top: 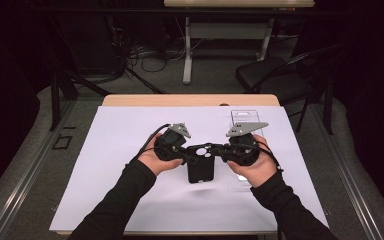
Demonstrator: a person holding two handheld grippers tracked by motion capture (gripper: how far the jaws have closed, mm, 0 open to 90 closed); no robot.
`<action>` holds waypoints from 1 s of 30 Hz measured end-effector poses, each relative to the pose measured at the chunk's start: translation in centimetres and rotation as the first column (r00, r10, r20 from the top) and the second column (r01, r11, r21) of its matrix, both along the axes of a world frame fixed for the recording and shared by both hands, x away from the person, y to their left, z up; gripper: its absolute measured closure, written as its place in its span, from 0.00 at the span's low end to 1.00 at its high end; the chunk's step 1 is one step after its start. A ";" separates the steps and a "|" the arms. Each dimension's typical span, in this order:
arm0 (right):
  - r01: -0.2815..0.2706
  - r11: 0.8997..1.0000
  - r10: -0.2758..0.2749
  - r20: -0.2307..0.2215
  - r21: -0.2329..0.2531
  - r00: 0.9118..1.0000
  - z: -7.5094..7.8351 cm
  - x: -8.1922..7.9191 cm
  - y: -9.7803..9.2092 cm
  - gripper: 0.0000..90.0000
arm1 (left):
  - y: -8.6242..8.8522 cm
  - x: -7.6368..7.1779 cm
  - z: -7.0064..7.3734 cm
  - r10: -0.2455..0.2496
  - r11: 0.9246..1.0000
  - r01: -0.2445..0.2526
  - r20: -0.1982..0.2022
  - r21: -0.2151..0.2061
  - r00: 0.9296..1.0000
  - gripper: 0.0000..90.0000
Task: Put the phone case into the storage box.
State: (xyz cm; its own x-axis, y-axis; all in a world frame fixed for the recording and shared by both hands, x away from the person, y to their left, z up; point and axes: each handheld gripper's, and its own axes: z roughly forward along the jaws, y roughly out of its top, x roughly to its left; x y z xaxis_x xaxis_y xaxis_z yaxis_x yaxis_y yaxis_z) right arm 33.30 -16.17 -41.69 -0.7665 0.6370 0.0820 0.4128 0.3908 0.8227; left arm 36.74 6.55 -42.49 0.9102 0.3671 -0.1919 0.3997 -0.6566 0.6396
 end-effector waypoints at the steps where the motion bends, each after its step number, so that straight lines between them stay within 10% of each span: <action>1: 0.002 1.000 -0.002 0.000 0.000 1.000 0.0 0.0 0.0 0.93 | 0.0 0.0 0.0 0.000 1.000 0.000 0.000 -0.001 1.000 0.90; 30: 0.025 1.000 -0.025 0.005 0.007 1.000 0.2 0.1 -0.3 0.94 | 0.2 0.1 -0.3 0.016 0.999 -0.016 -0.018 -0.040 1.000 0.75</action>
State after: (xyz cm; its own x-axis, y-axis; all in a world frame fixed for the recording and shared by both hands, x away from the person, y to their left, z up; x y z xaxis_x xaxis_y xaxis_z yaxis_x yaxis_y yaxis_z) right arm 33.42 -16.43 -41.45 -0.7506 0.6556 0.0829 0.4186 0.3746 0.8273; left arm 36.86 6.80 -42.77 0.9006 0.3733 -0.2226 0.4213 -0.6238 0.6584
